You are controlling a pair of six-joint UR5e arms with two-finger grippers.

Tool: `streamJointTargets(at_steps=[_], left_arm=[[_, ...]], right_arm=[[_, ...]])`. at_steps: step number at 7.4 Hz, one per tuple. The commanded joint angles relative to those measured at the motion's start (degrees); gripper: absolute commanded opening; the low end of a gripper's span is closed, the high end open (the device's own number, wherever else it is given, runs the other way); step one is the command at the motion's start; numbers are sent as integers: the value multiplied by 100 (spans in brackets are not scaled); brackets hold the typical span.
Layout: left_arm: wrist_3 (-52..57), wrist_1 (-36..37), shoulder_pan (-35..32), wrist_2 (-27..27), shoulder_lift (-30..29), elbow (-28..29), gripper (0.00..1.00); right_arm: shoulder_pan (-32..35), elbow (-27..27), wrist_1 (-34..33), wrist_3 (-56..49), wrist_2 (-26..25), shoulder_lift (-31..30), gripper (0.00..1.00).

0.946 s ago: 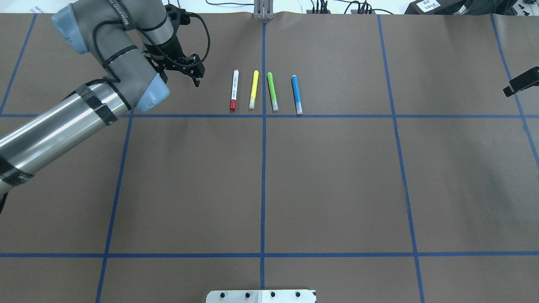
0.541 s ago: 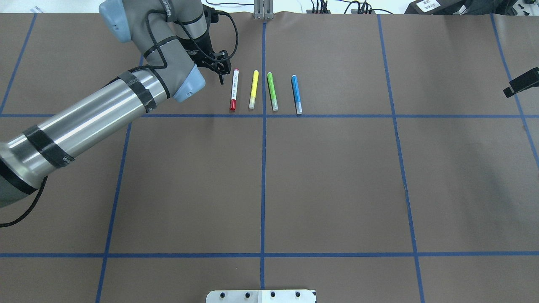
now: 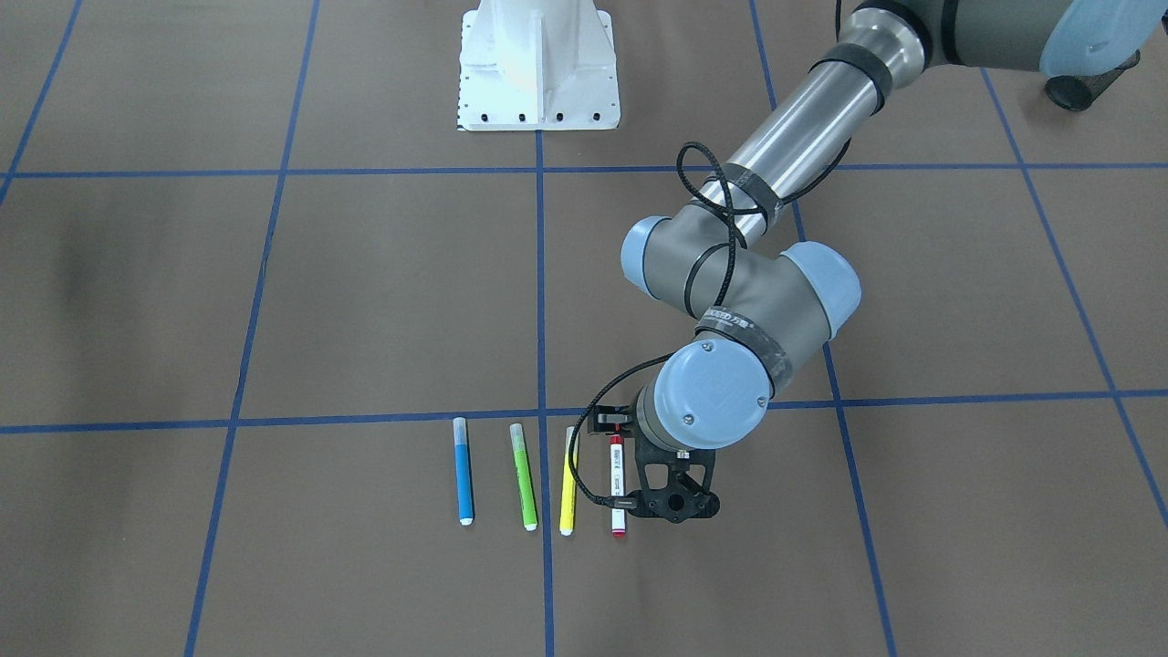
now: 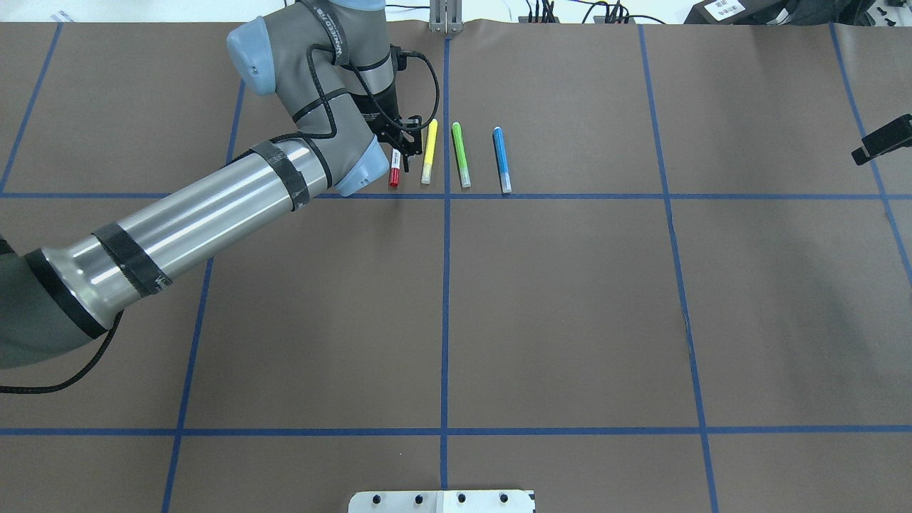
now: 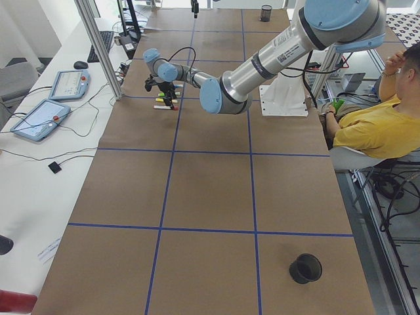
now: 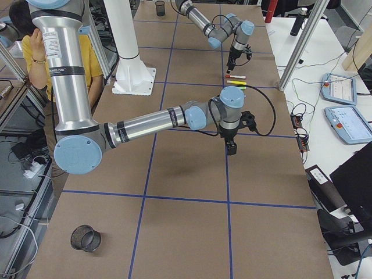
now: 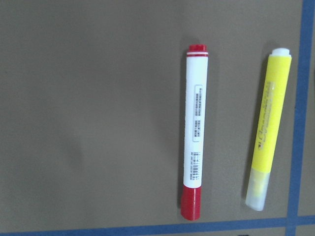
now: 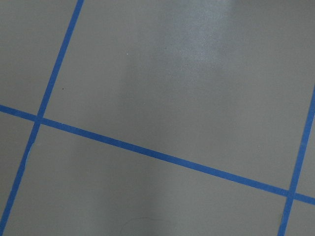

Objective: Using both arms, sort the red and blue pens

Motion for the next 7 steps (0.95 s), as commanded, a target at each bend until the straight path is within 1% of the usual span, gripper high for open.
streamJointTargets(at_steps=[1, 3, 4, 5, 7], left_arm=[[-13, -411, 73, 14, -6, 272, 68], [-22, -501, 117, 58, -6, 300, 57], [-22, -702, 152, 76, -6, 404, 55], [-109, -808, 170, 76, -6, 466, 50], [-153, -853, 178, 85, -6, 476, 43]], right_arm=[[0, 0, 1, 0, -9, 0, 100], [0, 0, -8, 9, -9, 0, 100], [0, 0, 1, 9, -9, 0, 100], [0, 0, 1, 9, -9, 0, 100], [0, -9, 1, 0, -9, 0, 100]])
